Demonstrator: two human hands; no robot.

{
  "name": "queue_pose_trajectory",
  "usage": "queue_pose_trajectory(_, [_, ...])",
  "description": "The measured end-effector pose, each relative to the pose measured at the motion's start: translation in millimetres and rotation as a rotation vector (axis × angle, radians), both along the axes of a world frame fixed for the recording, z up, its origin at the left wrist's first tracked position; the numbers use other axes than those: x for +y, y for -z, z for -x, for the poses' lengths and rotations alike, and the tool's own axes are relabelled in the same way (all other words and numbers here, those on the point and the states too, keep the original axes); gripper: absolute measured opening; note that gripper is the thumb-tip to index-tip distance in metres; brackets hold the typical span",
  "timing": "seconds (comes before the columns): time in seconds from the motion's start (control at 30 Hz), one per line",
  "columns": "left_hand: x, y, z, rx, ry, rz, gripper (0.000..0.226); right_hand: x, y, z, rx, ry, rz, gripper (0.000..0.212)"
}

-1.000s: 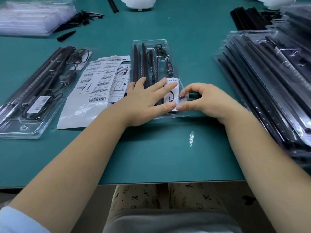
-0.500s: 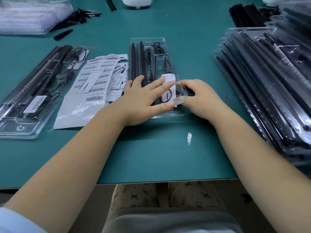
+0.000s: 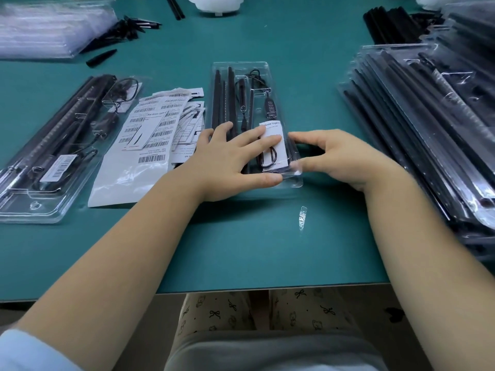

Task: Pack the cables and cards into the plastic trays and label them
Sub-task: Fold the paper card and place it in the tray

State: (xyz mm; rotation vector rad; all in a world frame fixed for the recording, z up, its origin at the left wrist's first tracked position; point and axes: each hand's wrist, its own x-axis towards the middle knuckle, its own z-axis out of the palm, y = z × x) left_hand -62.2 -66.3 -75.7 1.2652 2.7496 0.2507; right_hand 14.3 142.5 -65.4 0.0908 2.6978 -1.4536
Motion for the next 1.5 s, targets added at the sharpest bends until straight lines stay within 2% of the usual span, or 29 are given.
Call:
queue_pose_trajectory(0.17, [-0.1,0.2,0.7,-0.012,0.0,-0.014,0.084,0.2,1.7,2.0,0.077,0.17,0.02,0.016])
queue_pose_trajectory(0.3, [0.2,0.1,-0.2,-0.005,-0.001,-0.005,0.085,2.5,1.1,0.8,0.107,0.181,-0.021,0.009])
queue_pose_trajectory(0.53, [0.3,2.5,2.4,0.014,0.001,0.019,0.087,4.8,-0.5,-2.0,0.017,0.002,-0.145,0.026])
queue_pose_trajectory(0.6, [1.0,3.3,2.6,0.018,-0.001,0.018,0.089,3.7,-2.3,-2.6,-0.026,0.049,-0.055,0.015])
queue_pose_trajectory(0.63, [1.4,3.7,2.7,0.022,-0.001,0.017,0.089,2.1,-3.6,-3.0,-0.055,0.1,0.025,0.014])
queue_pose_trajectory(0.7, [1.7,4.0,3.2,0.025,-0.004,0.015,0.09,-2.3,-3.6,-2.5,-0.054,0.165,0.134,0.027])
queue_pose_trajectory(0.73, [1.7,4.3,3.5,0.024,-0.006,0.013,0.09,-5.9,-2.8,-2.1,-0.016,0.206,0.133,0.022])
queue_pose_trajectory(0.8, [2.0,4.8,3.6,0.029,-0.007,0.019,0.092,-11.1,-0.6,-2.0,0.064,0.278,0.061,0.015])
queue_pose_trajectory(0.87, [2.4,4.3,3.4,0.033,-0.006,0.04,0.094,-11.9,-1.3,-1.6,0.102,0.315,-0.117,0.031])
queue_pose_trajectory(0.93, [2.7,3.2,3.1,0.034,-0.003,0.055,0.095,-10.1,-5.4,-2.2,0.088,0.207,-0.323,0.05])
queue_pose_trajectory(1.0, [2.6,2.6,3.8,0.03,0.002,0.055,0.092,-10.1,-8.3,-1.0,0.05,0.024,-0.445,0.058])
queue_pose_trajectory(1.07, [2.5,3.3,4.5,0.017,0.0,0.032,0.085,-12.5,-8.6,-0.8,-0.029,-0.081,-0.464,0.057])
queue_pose_trajectory(1.17, [3.5,2.9,6.5,-0.019,-0.017,0.001,0.079,-12.2,-7.7,0.1,-0.101,-0.088,-0.477,0.056])
queue_pose_trajectory(1.23, [7.5,2.2,8.3,-0.017,-0.043,0.007,0.082,-12.0,-8.1,1.7,-0.093,-0.064,-0.45,0.055])
queue_pose_trajectory(1.4, [27.4,2.3,6.5,0.186,-0.048,0.018,0.093,-10.9,-6.5,1.0,0.003,-0.012,-0.377,0.053])
queue_pose_trajectory(1.5, [28.3,2.8,11.0,0.066,0.024,0.073,0.103,-9.4,-6.6,-1.0,-0.002,-0.047,-0.371,0.056])
